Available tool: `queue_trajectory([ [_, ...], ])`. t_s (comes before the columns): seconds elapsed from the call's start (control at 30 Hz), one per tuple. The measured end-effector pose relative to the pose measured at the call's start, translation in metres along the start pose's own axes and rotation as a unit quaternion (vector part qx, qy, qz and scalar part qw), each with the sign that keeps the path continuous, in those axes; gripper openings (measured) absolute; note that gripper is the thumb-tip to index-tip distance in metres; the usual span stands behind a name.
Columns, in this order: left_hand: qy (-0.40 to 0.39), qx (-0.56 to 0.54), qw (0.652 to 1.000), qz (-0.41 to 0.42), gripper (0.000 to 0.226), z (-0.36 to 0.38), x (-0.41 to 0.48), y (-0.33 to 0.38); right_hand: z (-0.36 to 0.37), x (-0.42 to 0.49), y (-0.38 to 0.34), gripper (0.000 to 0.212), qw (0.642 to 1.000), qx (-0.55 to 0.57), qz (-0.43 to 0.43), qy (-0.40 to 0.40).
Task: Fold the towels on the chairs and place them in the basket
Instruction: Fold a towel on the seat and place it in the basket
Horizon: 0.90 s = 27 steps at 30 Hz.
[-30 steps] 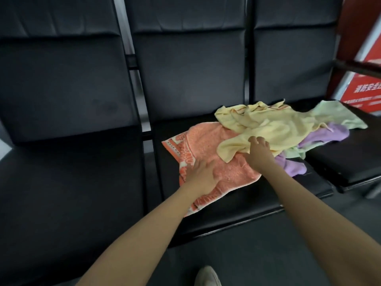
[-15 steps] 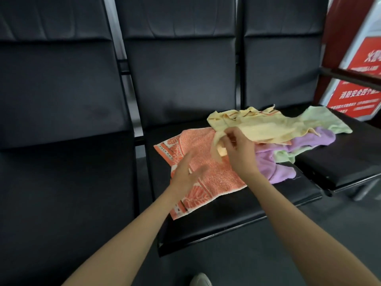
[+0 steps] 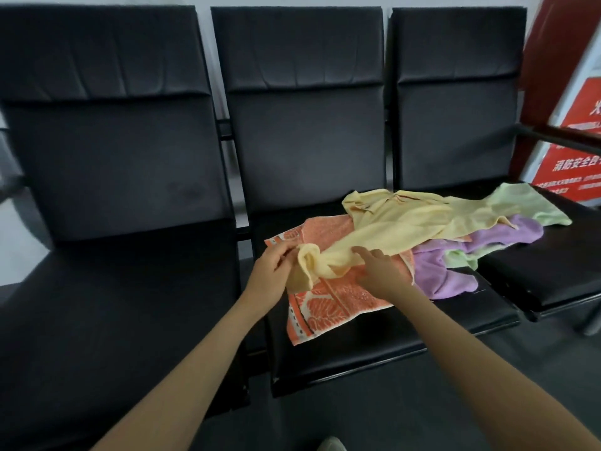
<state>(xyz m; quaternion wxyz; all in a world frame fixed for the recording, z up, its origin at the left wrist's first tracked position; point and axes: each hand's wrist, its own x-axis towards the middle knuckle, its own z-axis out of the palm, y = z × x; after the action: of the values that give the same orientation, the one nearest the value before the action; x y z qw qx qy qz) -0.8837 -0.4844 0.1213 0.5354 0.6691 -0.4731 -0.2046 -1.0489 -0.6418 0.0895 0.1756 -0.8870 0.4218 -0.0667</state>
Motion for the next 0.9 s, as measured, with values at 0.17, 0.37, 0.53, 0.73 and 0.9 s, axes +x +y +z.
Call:
queue_trajectory([
  [0.17,-0.003,-0.079,0.997,-0.026,0.02,-0.009,-0.009,0.009,0.001,0.016,-0.001,0.032,0.995,-0.023,0.045,0.081],
  [0.37,0.051,-0.117,0.991,-0.037,0.02,-0.026,-0.015,0.023,-0.034,0.021,-0.041,0.025,0.971,0.14,0.024,0.194],
  [0.53,0.182,-0.15,0.968,-0.09,0.021,-0.068,-0.026,0.031,-0.081,-0.013,-0.148,0.023,0.943,0.196,-0.181,0.198],
  [0.73,0.345,-0.16,0.916,-0.129,0.019,-0.159,-0.083,0.025,-0.068,-0.053,-0.267,0.019,0.915,0.191,-0.34,0.109],
  [0.9,0.417,-0.055,0.893,-0.164,0.019,-0.237,-0.15,-0.014,-0.002,-0.068,-0.343,0.047,0.903,0.21,-0.369,-0.073],
])
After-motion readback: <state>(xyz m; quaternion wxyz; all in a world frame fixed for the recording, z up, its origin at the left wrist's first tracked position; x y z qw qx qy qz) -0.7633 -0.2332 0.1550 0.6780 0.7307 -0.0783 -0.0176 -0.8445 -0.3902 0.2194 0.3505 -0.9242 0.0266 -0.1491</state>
